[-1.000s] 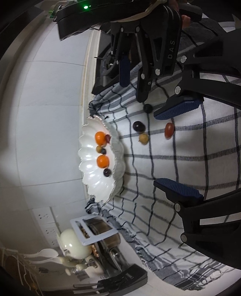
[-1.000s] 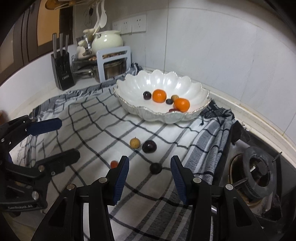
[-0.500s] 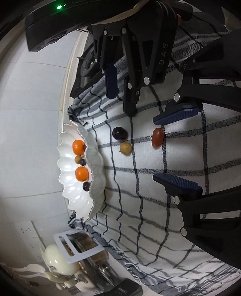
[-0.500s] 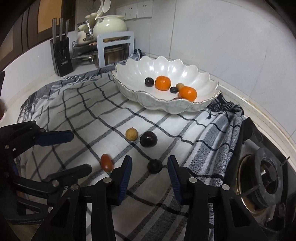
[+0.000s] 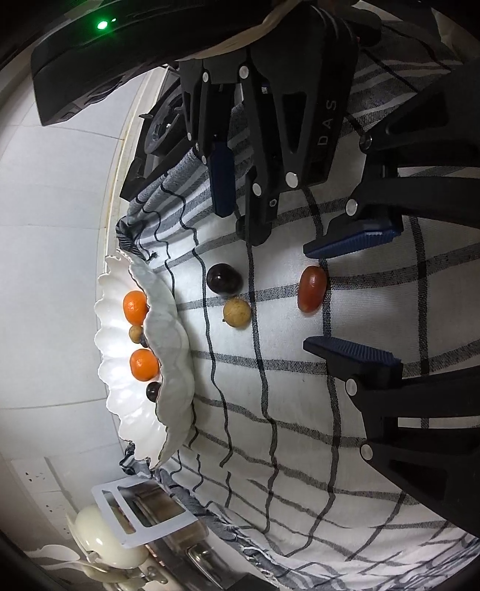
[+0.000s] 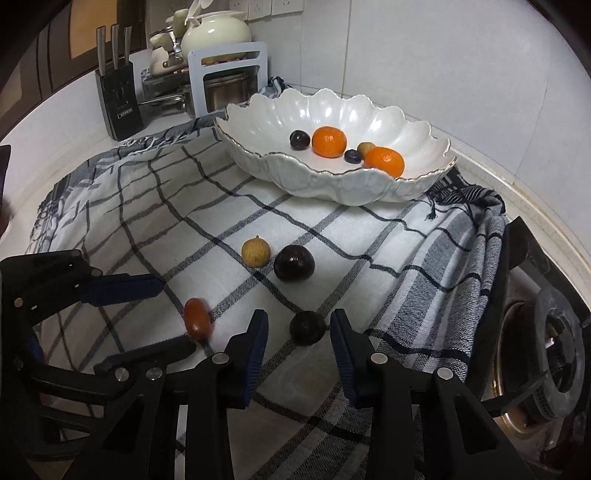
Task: Organize fruits
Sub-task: 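Grasp a red date with the left tool while the right tool grasps a dark berry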
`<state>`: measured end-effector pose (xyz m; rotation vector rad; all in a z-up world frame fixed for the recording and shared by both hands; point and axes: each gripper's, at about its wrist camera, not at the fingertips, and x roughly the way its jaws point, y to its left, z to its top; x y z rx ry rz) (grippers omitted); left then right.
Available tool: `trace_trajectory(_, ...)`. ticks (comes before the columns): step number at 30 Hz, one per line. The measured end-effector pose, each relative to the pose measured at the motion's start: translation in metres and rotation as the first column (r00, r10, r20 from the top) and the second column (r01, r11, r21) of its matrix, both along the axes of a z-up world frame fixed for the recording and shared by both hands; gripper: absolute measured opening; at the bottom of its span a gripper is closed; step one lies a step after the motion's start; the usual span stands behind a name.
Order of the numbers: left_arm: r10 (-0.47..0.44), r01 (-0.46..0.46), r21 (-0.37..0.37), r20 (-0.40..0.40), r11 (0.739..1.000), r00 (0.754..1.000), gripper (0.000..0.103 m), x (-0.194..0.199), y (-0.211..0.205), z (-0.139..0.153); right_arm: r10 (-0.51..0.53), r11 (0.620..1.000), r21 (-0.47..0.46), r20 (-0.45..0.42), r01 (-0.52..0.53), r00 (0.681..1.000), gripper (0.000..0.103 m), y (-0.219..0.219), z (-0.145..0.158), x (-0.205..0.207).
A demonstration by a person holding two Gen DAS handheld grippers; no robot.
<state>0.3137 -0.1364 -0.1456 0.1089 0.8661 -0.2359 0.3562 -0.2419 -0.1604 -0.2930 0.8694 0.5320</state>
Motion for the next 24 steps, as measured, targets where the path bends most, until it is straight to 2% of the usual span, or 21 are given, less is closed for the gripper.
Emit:
trace_trajectory(5, 0.004, -0.005, -0.019, -0.026, 1.000, 1.000, 0.036, 0.006, 0.001, -0.006, 0.000, 1.000, -0.001, -0.013, 0.000, 1.000, 0.036, 0.001, -0.004, 0.002)
trace_trajectory(12, -0.003, 0.002, -0.035, -0.033, 0.999, 0.999, 0.034, 0.010, 0.000, -0.010, -0.002, 1.000, 0.000, -0.033, 0.002, 0.999, 0.032, 0.001, -0.010, 0.006)
trace_trajectory(18, -0.007, 0.004, -0.057, -0.044, 0.998, 0.999, 0.032, 0.015, -0.002, -0.014, -0.010, 1.000, 0.001, -0.042, 0.010, 0.999, 0.025, -0.001, -0.013, 0.008)
trace_trajectory(20, -0.010, 0.007, -0.065, -0.046, 0.998, 0.999, 0.027, 0.016, -0.002, -0.013, -0.012, 1.000, 0.002, -0.046, 0.012, 0.999, 0.025, -0.002, -0.014, 0.009)
trace_trajectory(24, -0.013, 0.010, -0.071, -0.048, 0.997, 0.999, 0.026, 0.017, -0.002, -0.014, -0.016, 1.000, 0.008, -0.048, 0.017, 0.999, 0.024, -0.003, -0.014, 0.009)
